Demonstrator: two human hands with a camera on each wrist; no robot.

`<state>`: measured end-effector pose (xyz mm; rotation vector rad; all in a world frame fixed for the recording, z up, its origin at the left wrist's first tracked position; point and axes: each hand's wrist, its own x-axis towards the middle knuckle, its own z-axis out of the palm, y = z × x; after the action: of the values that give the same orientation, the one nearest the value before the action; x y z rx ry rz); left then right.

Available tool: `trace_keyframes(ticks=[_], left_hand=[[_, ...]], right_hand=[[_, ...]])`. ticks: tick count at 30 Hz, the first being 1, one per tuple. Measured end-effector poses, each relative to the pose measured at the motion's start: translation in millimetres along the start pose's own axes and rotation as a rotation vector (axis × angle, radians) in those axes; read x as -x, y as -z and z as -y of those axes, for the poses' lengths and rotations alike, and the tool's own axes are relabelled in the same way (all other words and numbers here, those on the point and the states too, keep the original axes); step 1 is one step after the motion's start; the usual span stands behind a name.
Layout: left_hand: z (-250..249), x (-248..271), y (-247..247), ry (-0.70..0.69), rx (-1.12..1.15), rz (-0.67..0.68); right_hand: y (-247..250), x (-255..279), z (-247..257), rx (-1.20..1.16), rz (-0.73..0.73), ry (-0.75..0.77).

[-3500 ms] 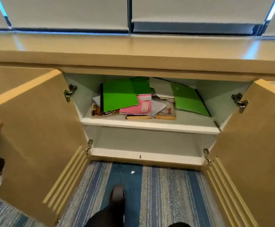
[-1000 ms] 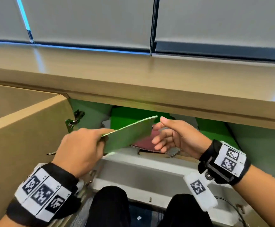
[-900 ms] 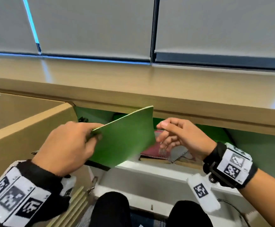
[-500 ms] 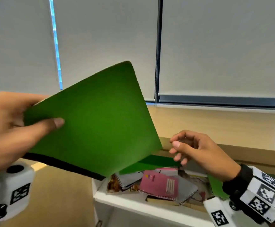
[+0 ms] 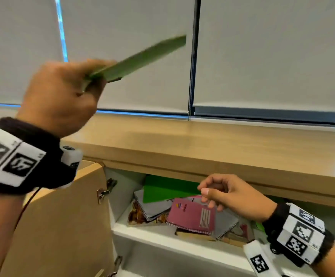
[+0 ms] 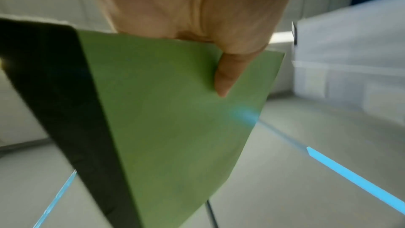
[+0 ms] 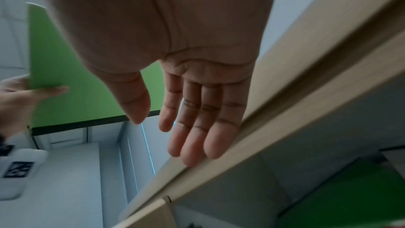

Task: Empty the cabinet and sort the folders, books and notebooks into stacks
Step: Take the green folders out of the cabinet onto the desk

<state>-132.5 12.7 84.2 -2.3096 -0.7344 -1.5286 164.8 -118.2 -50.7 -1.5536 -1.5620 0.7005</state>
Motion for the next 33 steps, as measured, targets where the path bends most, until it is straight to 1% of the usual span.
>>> trace_keyframes(ticks=[1, 2, 4, 5, 7, 8, 9, 10, 13, 15, 17, 19, 22, 24, 26, 28, 29, 31, 32, 33], left_hand=[[-10, -4, -4, 0.015, -0.017, 0.019], [-10, 1, -27, 0.006, -0.035, 0.106], [11, 8, -76, 0.059, -0.067, 0.31], [22, 12, -99, 0.052, -0.119, 0.398], [39, 25, -140, 0.049, -0.205, 0.638], [40, 33, -156, 0.053, -0.218, 0.729], [43, 40, -168, 0.061, -0.205, 0.757], [49, 47, -179, 0.065, -0.186, 0.74], [59, 53, -197, 0.085, -0.161, 0.579], [67, 56, -205, 0.078, -0.14, 0.534], [70, 55, -211, 0.046, -0.135, 0.484], [76, 57, -220, 0.049, -0.155, 0.421], [76, 64, -230, 0.052, -0.198, 0.322], [79, 67, -236, 0.064, -0.193, 0.27], [83, 71, -243, 0.1, -0.178, 0.235], [89, 76, -248, 0.131, -0.151, 0.211], [89, 78, -249, 0.1, -0.13, 0.184], [89, 81, -246, -0.014, -0.107, 0.14], [90, 82, -246, -0.045, -0.135, 0.187], [92, 82, -248, -0.027, -0.185, 0.274]], right_hand=[[-4, -1, -7, 0.025, 0.036, -0.02], [-8, -2, -14, 0.041, 0.063, -0.041], [-17, -6, -31, 0.07, 0.101, -0.085], [-22, -9, -40, 0.082, 0.119, -0.107], [-29, -17, -58, 0.152, 0.155, -0.141], [-31, -23, -69, 0.226, 0.173, -0.161], [-33, -29, -79, 0.315, 0.185, -0.171], [-34, -38, -92, 0.4, 0.198, -0.187], [-39, -69, -131, 0.588, 0.229, -0.246], [-44, -94, -159, 0.747, 0.27, -0.302], [-47, -121, -184, 0.956, 0.296, -0.303], [-52, -149, -205, 1.177, 0.31, -0.294], [-55, -189, -228, 1.39, 0.295, -0.305], [-55, -217, -245, 1.444, 0.327, -0.297], [-61, -242, -261, 1.451, 0.415, -0.322], [-68, -262, -277, 1.453, 0.45, -0.392], [-69, -268, -284, 1.411, 0.424, -0.426], [-72, -274, -296, 1.345, 0.348, -0.484], [-73, -275, -302, 1.326, 0.323, -0.505], [-73, -274, -306, 1.307, 0.301, -0.519]])
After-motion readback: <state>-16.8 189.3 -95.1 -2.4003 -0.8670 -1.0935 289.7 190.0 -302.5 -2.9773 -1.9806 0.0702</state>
